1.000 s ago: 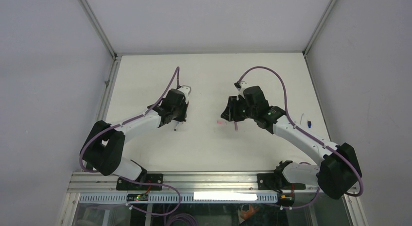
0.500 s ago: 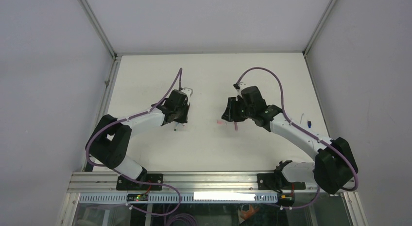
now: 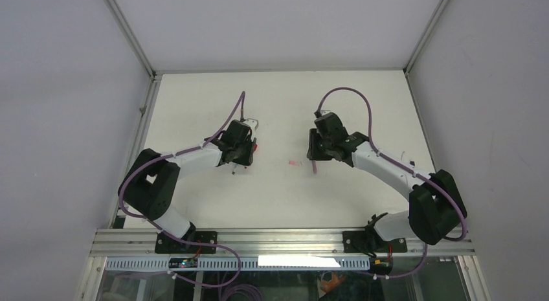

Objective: Insert the pens into the pen caps

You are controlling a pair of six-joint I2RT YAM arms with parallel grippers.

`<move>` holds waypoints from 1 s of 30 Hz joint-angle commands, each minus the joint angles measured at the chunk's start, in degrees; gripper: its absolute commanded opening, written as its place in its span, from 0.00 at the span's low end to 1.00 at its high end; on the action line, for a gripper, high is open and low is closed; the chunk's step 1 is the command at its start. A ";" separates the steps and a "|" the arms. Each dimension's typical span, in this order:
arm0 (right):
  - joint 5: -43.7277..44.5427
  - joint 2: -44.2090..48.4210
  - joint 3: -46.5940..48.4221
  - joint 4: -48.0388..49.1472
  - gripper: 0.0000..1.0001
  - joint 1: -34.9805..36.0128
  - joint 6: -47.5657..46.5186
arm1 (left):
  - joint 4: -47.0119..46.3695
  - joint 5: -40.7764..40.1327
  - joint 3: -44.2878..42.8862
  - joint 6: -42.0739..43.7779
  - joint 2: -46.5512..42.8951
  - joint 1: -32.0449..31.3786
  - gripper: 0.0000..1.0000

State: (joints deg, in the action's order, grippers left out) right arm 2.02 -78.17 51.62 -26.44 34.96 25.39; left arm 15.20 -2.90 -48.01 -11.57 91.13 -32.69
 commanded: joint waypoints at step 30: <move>10.78 -18.51 9.29 0.98 0.24 -0.23 -1.94 | -4.96 2.28 4.98 -0.22 -17.84 -0.54 0.50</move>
State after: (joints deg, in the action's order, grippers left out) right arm 11.20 -95.90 58.57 -27.97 34.96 24.01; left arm 12.60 -1.37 -43.57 -11.55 76.47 -32.69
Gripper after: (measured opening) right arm 0.242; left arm 0.493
